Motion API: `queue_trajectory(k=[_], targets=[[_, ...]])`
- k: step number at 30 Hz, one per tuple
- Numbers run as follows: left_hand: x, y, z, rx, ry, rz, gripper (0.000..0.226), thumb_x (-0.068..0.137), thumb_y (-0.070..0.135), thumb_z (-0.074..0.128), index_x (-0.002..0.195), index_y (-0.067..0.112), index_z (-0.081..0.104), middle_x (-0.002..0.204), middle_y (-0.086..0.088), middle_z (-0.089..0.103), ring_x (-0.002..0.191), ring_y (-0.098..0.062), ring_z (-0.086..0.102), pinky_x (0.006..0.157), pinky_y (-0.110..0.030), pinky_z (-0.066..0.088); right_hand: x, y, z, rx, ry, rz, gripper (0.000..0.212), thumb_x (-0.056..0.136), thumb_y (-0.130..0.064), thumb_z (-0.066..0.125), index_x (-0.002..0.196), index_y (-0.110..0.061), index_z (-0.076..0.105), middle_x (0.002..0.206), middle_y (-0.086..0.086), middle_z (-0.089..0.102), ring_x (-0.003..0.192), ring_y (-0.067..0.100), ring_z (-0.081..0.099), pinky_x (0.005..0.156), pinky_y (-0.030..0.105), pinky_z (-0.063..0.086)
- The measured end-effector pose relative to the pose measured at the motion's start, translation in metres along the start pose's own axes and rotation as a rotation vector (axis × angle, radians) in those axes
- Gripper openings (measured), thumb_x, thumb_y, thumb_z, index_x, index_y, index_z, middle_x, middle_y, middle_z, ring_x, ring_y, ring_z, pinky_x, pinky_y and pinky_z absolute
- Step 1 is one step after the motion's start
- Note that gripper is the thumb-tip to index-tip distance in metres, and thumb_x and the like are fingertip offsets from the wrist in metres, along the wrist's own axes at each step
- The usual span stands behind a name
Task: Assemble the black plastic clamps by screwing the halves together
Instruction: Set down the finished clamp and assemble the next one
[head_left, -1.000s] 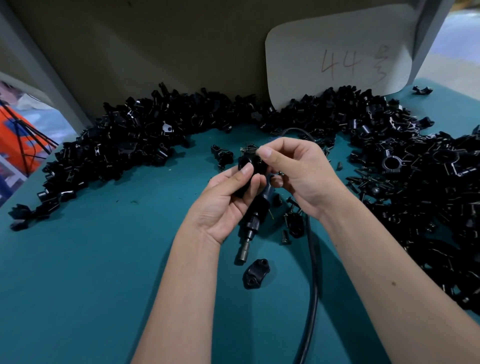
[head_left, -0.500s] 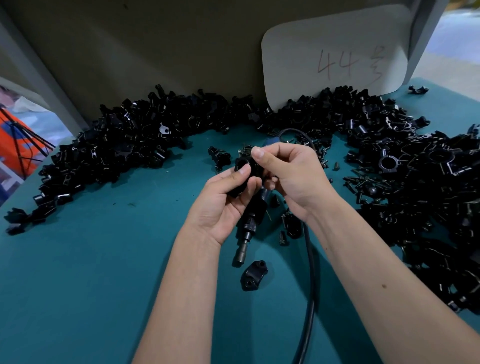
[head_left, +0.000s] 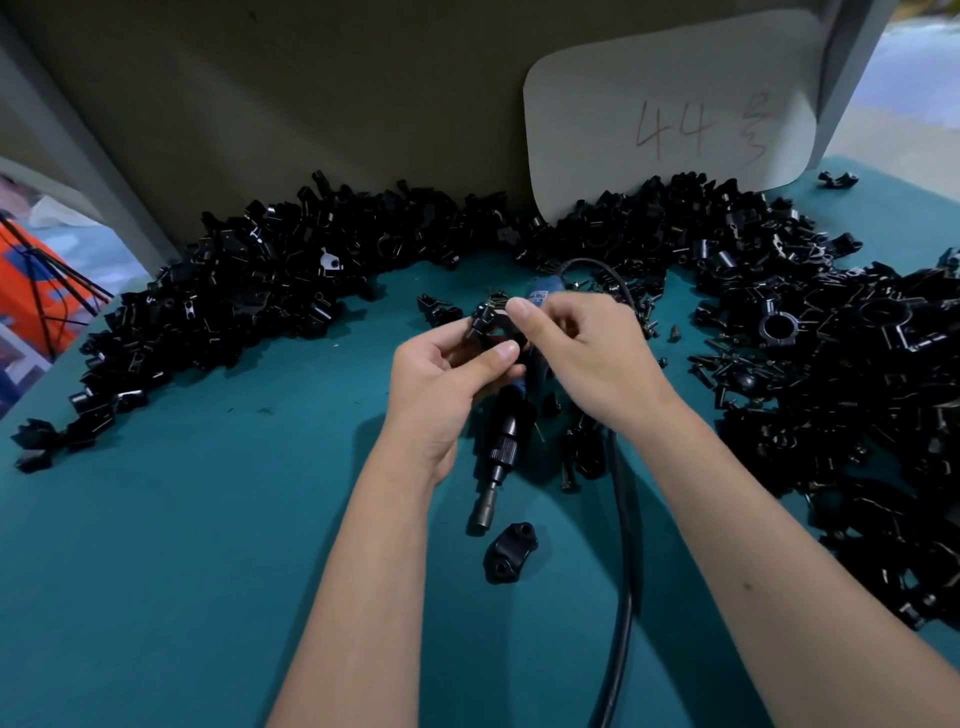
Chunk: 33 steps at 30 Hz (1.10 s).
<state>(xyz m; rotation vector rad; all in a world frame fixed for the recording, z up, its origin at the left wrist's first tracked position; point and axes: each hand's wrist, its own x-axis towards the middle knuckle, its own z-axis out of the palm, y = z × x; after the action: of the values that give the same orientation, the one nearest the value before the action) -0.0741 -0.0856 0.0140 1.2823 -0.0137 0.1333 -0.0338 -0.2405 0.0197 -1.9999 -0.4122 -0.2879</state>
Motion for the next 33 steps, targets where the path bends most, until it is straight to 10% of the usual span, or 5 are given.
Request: queue_trajectory(k=[9, 17, 26, 33], targets=[[0.000, 0.005, -0.010, 0.086, -0.042, -0.090, 0.016, 0.088, -0.006, 0.073, 0.095, 0.007, 0.081, 0.089, -0.008, 0.076, 0.075, -0.016, 0.070, 0.071, -0.022, 0.059, -0.003, -0.008, 0.002, -0.339, -0.144, -0.102, 0.046, 0.111, -0.027, 0.041, 0.066, -0.024, 0.034, 0.063, -0.005, 0.042, 0.057, 0.014, 0.039, 0.060, 0.035, 0.024], [0.003, 0.011, -0.029, -0.056, 0.003, -0.183, 0.017, 0.091, 0.003, 0.069, 0.105, -0.006, 0.072, 0.103, -0.022, 0.077, 0.076, -0.016, 0.074, 0.071, -0.017, 0.058, -0.001, -0.001, -0.018, -0.138, -0.299, -0.029, 0.029, 0.102, -0.018, 0.061, 0.081, -0.024, 0.041, 0.070, -0.002, 0.048, 0.058, 0.010, 0.042, 0.057, 0.025, 0.040], [0.006, 0.005, -0.038, -0.040, 0.228, -0.210, 0.014, 0.093, 0.000, 0.070, 0.104, -0.007, 0.073, 0.100, -0.019, 0.079, 0.079, -0.016, 0.075, 0.072, -0.018, 0.058, 0.000, 0.010, -0.014, -0.181, -0.090, 0.021, 0.015, 0.096, -0.016, 0.069, 0.089, -0.021, 0.058, 0.076, 0.000, 0.063, 0.061, 0.001, 0.050, 0.061, 0.014, 0.045], [-0.001, 0.007, -0.028, 0.097, -0.028, -0.183, 0.019, 0.089, -0.007, 0.070, 0.106, -0.002, 0.076, 0.099, -0.017, 0.075, 0.085, -0.019, 0.073, 0.077, -0.022, 0.059, -0.005, -0.016, 0.005, -0.006, -0.078, -0.134, 0.011, 0.101, -0.018, 0.065, 0.106, -0.020, 0.075, 0.091, -0.011, 0.071, 0.086, 0.008, 0.065, 0.079, 0.017, 0.049]])
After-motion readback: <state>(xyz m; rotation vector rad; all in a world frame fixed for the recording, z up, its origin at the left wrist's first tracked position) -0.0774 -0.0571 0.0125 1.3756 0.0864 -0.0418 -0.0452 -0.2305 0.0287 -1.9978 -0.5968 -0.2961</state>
